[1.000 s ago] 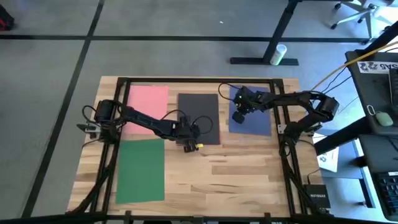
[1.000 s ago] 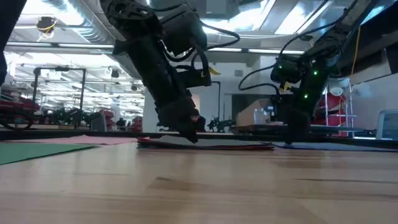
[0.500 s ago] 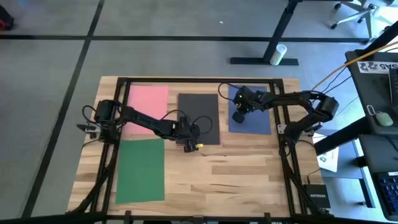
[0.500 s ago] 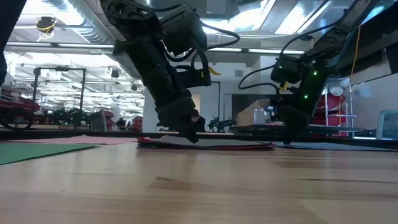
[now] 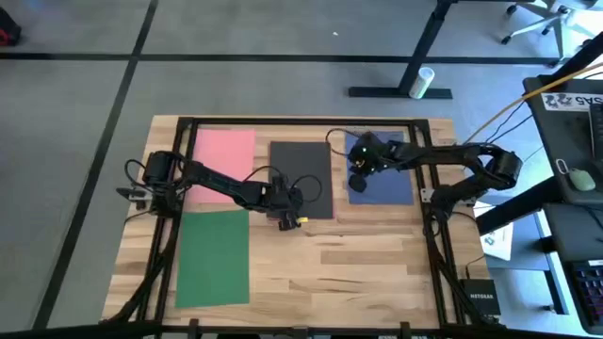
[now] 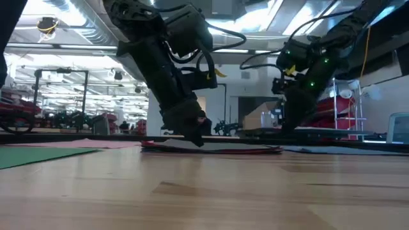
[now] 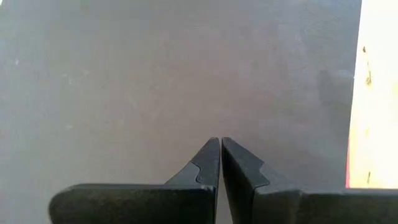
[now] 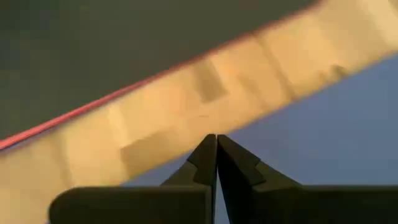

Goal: Organize paper
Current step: Move the blue paper to the top right of the table, then move the black paper to the bottom right of the table

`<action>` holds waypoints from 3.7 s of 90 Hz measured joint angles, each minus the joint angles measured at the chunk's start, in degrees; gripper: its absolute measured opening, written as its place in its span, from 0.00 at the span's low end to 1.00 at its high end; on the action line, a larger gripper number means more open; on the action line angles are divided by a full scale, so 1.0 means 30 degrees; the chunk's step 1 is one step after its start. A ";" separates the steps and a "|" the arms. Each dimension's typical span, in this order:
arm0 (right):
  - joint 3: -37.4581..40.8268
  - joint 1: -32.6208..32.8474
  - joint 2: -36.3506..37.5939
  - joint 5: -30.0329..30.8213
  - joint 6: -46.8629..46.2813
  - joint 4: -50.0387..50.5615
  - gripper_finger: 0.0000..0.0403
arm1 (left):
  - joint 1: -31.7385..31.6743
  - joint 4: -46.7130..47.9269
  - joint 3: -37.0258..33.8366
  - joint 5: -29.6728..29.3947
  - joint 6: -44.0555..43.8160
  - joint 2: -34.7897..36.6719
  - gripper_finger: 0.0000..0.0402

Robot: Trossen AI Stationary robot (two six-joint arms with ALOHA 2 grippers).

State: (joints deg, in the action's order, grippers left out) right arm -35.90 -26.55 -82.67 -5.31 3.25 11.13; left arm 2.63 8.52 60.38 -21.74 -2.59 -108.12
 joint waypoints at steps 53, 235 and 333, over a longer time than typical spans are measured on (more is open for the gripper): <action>-0.0111 0.0322 -0.2244 0.1111 0.0022 -0.0394 0.00 | 0.0000 -0.0052 0.0000 0.0000 0.0000 0.0000 0.00; -0.0619 0.9239 -0.2112 -0.0694 0.0700 -0.2387 0.27 | -0.0654 -0.0525 0.0000 0.0029 -0.0430 0.0000 0.00; -0.1151 0.9225 -0.3163 0.1103 0.0962 -0.2666 0.01 | -0.0678 -0.0554 0.0000 0.0029 -0.0492 -0.0007 0.00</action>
State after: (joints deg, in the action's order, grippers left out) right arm -39.35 1.13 -92.16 -2.00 6.13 3.14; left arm 0.60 6.85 60.38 -21.65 -4.07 -108.14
